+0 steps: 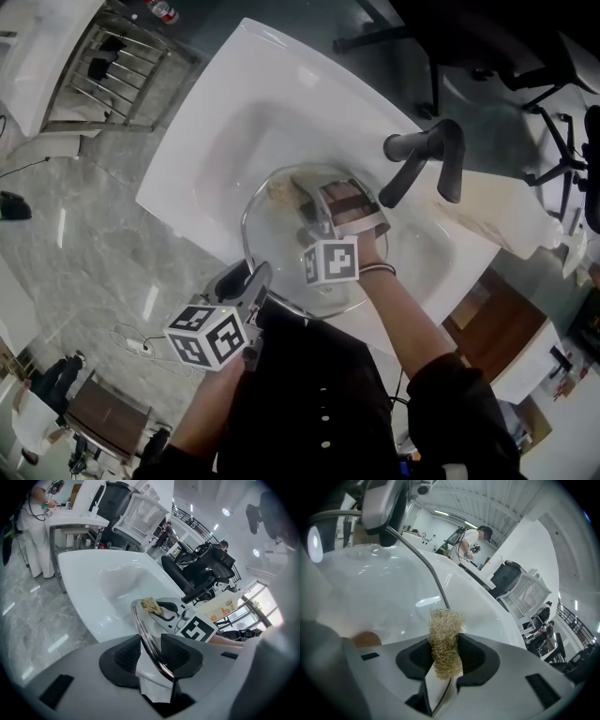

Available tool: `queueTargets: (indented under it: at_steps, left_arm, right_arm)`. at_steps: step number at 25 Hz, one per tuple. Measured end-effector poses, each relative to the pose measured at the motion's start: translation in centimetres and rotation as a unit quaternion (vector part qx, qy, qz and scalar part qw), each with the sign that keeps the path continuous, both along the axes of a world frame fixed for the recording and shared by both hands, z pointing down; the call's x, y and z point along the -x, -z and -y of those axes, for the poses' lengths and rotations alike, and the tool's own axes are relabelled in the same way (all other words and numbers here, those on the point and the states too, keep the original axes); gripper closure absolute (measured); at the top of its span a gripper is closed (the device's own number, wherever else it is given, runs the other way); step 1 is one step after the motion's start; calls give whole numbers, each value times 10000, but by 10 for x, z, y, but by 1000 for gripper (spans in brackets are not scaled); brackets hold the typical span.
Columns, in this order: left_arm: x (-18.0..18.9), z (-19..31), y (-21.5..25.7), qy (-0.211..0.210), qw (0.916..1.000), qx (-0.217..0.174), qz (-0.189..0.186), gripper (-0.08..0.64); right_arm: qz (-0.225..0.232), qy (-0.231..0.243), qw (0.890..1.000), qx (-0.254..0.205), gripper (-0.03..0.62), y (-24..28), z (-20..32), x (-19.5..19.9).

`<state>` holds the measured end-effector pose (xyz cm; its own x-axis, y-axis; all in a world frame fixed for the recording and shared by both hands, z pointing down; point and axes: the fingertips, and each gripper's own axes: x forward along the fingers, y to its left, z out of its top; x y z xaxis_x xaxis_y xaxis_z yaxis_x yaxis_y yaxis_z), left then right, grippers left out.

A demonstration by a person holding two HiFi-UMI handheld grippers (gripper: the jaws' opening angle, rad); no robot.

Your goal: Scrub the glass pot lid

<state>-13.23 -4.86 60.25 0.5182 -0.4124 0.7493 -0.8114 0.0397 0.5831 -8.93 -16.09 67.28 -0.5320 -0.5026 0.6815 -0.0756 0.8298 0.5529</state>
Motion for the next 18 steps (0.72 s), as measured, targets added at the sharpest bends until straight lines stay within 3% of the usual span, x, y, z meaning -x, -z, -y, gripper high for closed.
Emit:
queueTargets:
  at_steps: [7, 18]
  left_arm:
    - [1, 0, 0, 37, 10000, 16, 44, 407]
    - [3, 0, 0, 113, 9999, -7, 47, 410]
  right_arm:
    - [-211, 448, 9987, 87, 448, -3, -20, -14]
    - [-503, 609, 9965, 272, 449, -6, -48, -43]
